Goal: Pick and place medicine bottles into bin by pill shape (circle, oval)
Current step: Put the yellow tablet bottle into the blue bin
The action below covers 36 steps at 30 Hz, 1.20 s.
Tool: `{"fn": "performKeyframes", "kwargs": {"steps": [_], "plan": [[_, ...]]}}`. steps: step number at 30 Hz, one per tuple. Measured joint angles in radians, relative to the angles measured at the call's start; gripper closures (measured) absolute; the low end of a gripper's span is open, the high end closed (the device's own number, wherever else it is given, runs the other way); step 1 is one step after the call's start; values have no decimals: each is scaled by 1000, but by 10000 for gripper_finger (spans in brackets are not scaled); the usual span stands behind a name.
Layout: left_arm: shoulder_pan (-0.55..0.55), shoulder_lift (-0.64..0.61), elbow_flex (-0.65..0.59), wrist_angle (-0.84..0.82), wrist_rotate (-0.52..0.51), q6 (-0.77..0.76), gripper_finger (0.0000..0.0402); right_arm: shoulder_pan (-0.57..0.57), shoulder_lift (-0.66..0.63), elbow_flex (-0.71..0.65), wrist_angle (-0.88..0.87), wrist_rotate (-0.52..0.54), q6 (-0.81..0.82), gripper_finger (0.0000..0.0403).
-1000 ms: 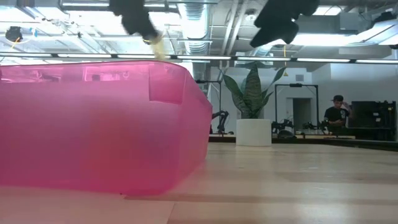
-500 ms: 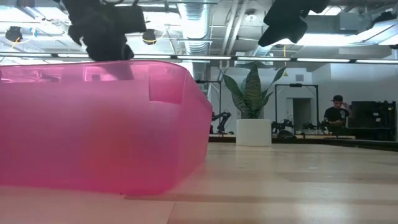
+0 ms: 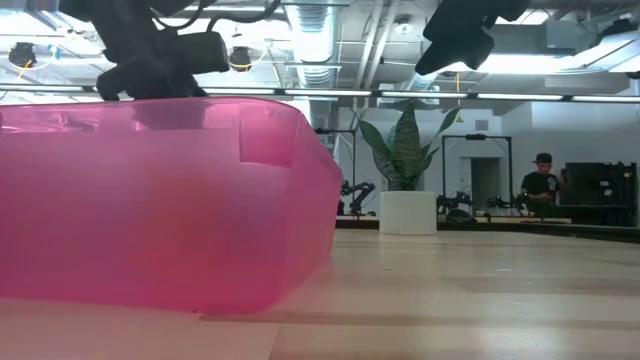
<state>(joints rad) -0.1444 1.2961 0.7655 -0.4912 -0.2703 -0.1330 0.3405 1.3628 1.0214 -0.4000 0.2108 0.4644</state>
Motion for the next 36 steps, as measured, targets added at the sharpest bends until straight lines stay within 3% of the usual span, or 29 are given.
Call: {"fn": "performKeyframes", "kwargs": {"steps": [17,27,36], "plan": [[37,15,-17,23,23,73,283,-3,0,0,0,0,0,179],[37,99,-15,35,49,76,283,-2,0,0,-13,0,6,179],[37,97,-15,34,27,45,272,-2,0,0,-20,0,6,179]]}}
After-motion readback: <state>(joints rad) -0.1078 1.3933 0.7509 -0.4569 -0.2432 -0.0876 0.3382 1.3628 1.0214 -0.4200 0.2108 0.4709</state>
